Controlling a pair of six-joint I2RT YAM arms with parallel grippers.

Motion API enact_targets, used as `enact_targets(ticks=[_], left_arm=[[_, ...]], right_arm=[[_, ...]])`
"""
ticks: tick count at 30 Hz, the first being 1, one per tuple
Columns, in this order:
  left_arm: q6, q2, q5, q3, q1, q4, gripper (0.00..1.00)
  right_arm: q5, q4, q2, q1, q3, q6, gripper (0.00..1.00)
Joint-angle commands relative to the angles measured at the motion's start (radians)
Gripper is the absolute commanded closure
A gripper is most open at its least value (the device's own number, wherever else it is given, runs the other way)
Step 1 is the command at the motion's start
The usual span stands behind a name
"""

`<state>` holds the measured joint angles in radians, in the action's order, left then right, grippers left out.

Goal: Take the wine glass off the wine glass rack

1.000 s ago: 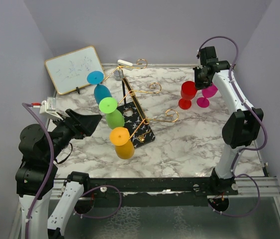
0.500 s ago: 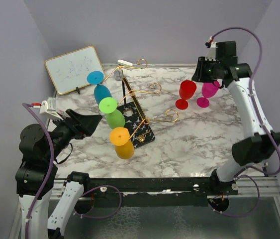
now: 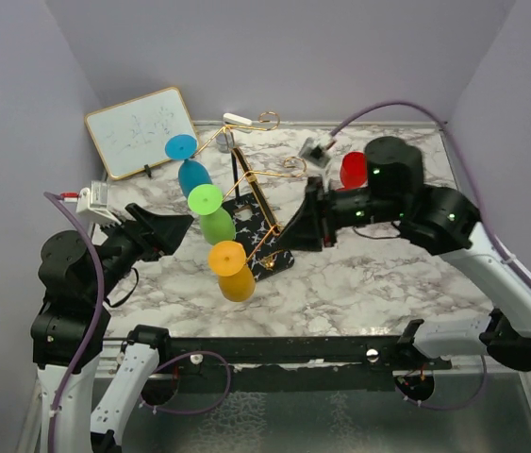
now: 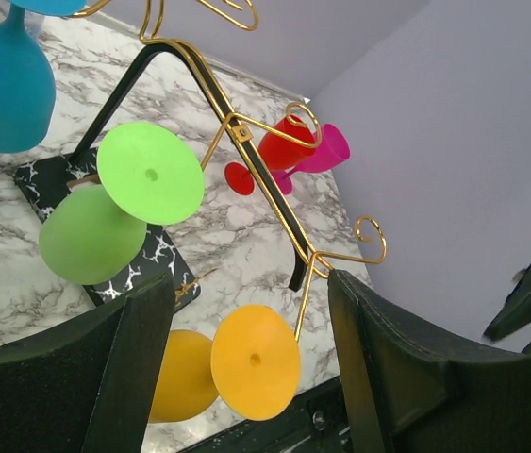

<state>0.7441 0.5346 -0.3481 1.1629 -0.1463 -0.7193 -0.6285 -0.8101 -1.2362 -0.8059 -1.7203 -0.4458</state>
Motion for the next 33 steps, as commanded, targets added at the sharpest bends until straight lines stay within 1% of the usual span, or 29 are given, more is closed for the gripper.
enact_targets(ticks=[1,3,6,12,22,29,33], left_arm=[[-0.014,0.014,0.021,0.011,-0.006,0.019,0.32],[-0.016,0.019,0.017,0.020,-0.006,0.013,0.32],[-0.018,0.024,0.006,0.026,-0.006,0.005,0.32],[-0.014,0.007,0.011,0.009,-0.006,0.003,0.32],[-0.008,-0.005,-0.005,-0.003,-0.006,0.008,0.32],[-0.010,-0.013,-0.011,-0.011,-0.006,0.004,0.32],[-0.009,-0.019,-0.011,-0.018,-0.006,0.005,0.32]], right_arm=[[0.163,0.039,-0.054,-0.178,0.096,-0.114,0.75],[0.179,0.057,-0.065,-0.179,0.109,-0.128,0.73],[0.146,0.102,-0.100,-0.191,0.129,-0.153,0.72],[0.203,0.085,-0.178,-0.210,0.094,-0.156,0.71],[0.316,-0.004,-0.294,-0.211,-0.027,-0.165,0.68],[0.356,-0.030,-0.323,-0.210,-0.040,-0.163,0.68],[0.345,-0.029,-0.327,-0.210,-0.026,-0.160,0.68]])
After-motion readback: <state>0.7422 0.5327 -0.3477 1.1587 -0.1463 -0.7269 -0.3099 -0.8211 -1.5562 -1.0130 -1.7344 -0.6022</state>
